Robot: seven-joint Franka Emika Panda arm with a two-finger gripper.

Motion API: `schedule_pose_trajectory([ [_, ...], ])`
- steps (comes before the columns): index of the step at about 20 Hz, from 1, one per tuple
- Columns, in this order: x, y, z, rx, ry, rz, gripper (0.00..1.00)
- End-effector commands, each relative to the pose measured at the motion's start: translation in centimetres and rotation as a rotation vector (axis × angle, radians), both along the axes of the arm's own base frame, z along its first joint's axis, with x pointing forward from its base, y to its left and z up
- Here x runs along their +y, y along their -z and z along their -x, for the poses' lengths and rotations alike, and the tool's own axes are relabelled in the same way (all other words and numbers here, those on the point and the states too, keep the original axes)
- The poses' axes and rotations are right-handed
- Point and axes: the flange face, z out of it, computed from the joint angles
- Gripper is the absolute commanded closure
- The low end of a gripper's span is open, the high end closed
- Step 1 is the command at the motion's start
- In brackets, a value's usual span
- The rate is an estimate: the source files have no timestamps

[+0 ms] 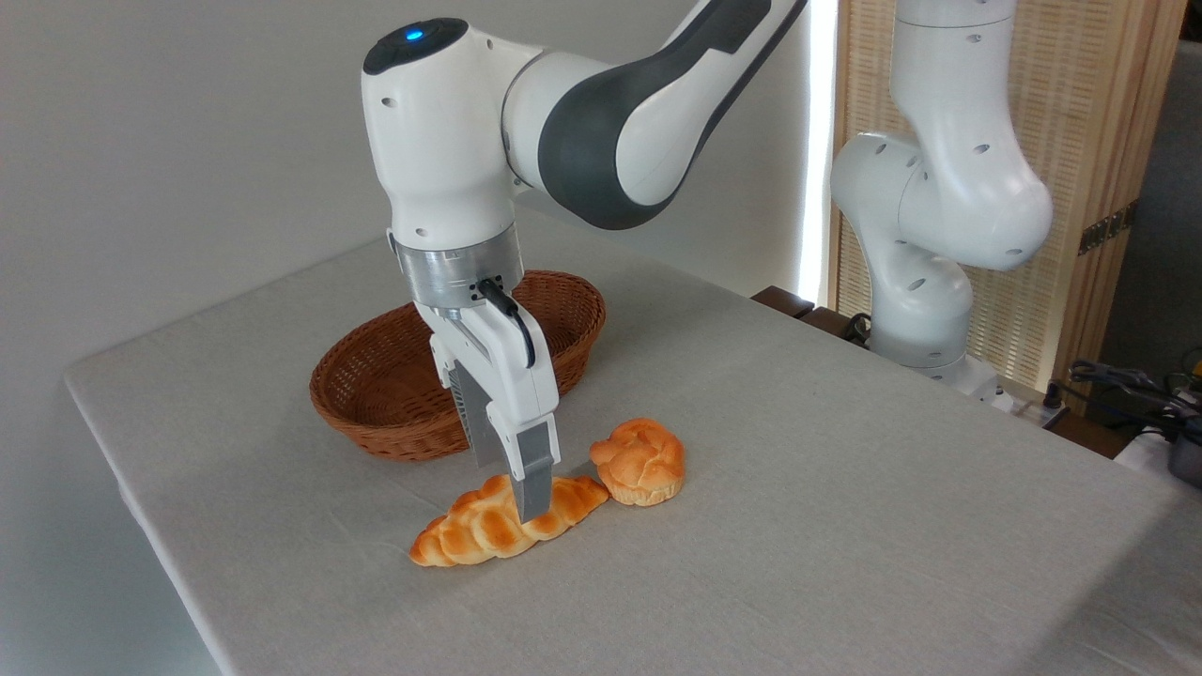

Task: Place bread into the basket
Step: 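Close the gripper on the middle of the braided loaf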

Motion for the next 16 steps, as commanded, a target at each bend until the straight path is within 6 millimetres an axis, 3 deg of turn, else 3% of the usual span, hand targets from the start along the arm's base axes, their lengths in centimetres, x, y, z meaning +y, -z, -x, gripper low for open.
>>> schedule_pose_trajectory([
  [1, 0.0, 0.5, 0.2, -0.007, 0.003, 0.007, 0.00],
  [8, -1.3, 2.9, 0.5, -0.005, 0.030, 0.006, 0.00],
  [16, -1.3, 3.6, 0.4, 0.001, 0.034, 0.003, 0.00],
])
